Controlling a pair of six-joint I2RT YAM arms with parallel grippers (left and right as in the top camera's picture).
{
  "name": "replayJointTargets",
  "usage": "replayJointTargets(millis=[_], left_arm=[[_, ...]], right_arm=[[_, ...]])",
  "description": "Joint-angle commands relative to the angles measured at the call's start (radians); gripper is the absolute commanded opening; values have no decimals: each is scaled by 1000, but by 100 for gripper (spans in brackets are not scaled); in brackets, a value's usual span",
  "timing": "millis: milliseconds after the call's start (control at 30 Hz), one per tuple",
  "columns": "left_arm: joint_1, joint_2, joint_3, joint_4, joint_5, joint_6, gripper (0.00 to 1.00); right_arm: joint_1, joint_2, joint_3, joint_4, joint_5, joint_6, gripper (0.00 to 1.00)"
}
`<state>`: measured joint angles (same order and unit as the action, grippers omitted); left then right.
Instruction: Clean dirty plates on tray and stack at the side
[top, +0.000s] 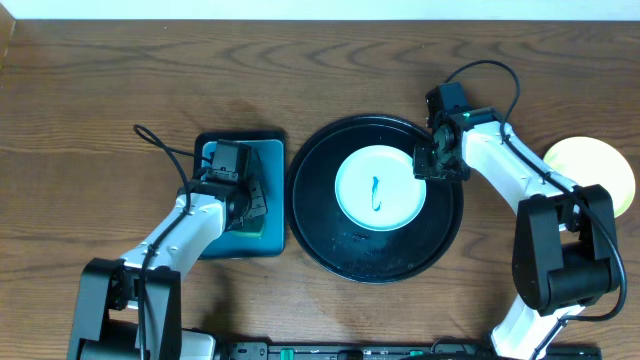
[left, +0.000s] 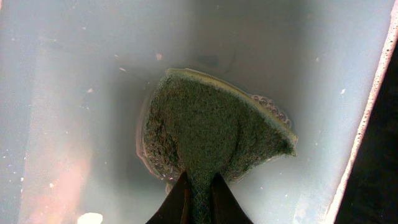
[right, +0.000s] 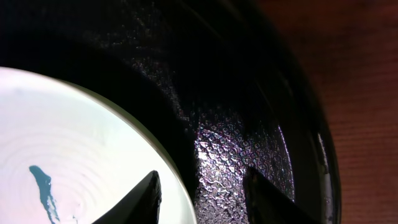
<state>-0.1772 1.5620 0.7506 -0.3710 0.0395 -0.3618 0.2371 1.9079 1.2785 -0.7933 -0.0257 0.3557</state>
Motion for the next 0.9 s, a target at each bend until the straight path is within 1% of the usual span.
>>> replayJointTargets(millis=[0, 100, 200, 233, 333, 467, 633, 867], left_arm=[[2, 43, -15, -21, 10, 13, 7], [2, 43, -15, -21, 10, 13, 7], [2, 43, -15, -21, 9, 13, 8], [2, 43, -15, -21, 10, 13, 7], [2, 43, -15, -21, 10, 13, 8], [2, 43, -15, -21, 10, 13, 8], [2, 43, -15, -21, 10, 13, 7], [2, 42, -15, -4, 10, 15, 8]], right_arm=[[3, -6, -31, 18, 5, -13, 42], [6, -6, -69, 53, -33, -13, 41], [8, -6, -107, 100, -100, -13, 33], [8, -6, -119, 114, -117, -13, 27], [8, -6, -137, 121, -129, -12, 1], [8, -6, -142, 100, -147, -12, 1], [13, -6, -142, 63, -223, -13, 1], [35, -6, -143, 40, -226, -12, 1]])
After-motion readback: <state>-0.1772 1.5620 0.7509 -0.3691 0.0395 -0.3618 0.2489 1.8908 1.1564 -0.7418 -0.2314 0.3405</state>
